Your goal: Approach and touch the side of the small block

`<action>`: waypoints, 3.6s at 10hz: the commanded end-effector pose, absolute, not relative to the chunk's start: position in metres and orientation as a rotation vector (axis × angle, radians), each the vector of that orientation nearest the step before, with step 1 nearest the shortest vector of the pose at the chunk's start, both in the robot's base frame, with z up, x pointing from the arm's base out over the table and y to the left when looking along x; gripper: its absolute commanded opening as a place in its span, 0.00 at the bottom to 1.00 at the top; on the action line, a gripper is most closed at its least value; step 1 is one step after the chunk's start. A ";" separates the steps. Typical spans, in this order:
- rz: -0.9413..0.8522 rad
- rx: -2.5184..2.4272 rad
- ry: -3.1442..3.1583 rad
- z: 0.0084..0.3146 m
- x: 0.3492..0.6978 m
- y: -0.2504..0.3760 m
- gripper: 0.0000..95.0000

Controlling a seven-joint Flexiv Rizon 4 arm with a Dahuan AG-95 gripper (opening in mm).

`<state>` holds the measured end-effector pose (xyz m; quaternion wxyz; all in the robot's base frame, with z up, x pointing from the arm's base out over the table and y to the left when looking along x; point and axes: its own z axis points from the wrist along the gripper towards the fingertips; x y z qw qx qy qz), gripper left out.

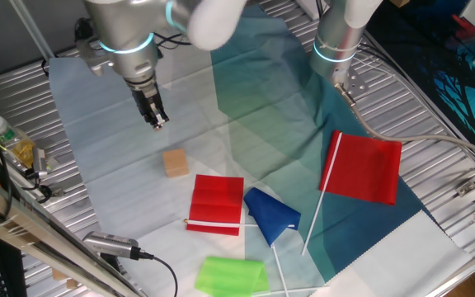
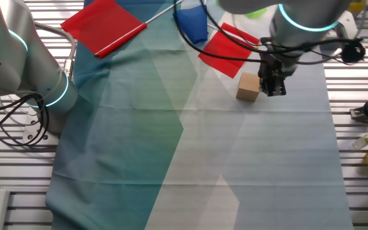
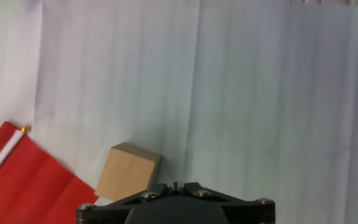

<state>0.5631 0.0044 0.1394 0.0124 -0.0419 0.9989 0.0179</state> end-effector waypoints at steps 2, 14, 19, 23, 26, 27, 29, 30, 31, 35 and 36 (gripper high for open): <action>0.058 -0.127 3.099 0.139 0.566 0.004 0.00; 0.085 -0.182 3.222 0.139 0.566 0.004 0.00; 0.112 -0.157 3.219 0.139 0.566 0.004 0.00; 0.135 -0.145 3.225 0.133 0.570 0.003 0.00; 0.156 -0.164 3.232 0.108 0.572 -0.003 0.00; 0.162 -0.164 3.229 0.100 0.571 -0.003 0.00; 0.167 -0.167 3.227 0.086 0.570 0.000 0.00; 0.169 -0.170 3.226 0.081 0.570 0.001 0.00; 0.174 -0.170 3.224 0.076 0.569 0.002 0.00; 0.183 -0.170 3.210 0.056 0.563 0.007 0.00; 0.186 -0.166 3.210 0.054 0.563 0.009 0.00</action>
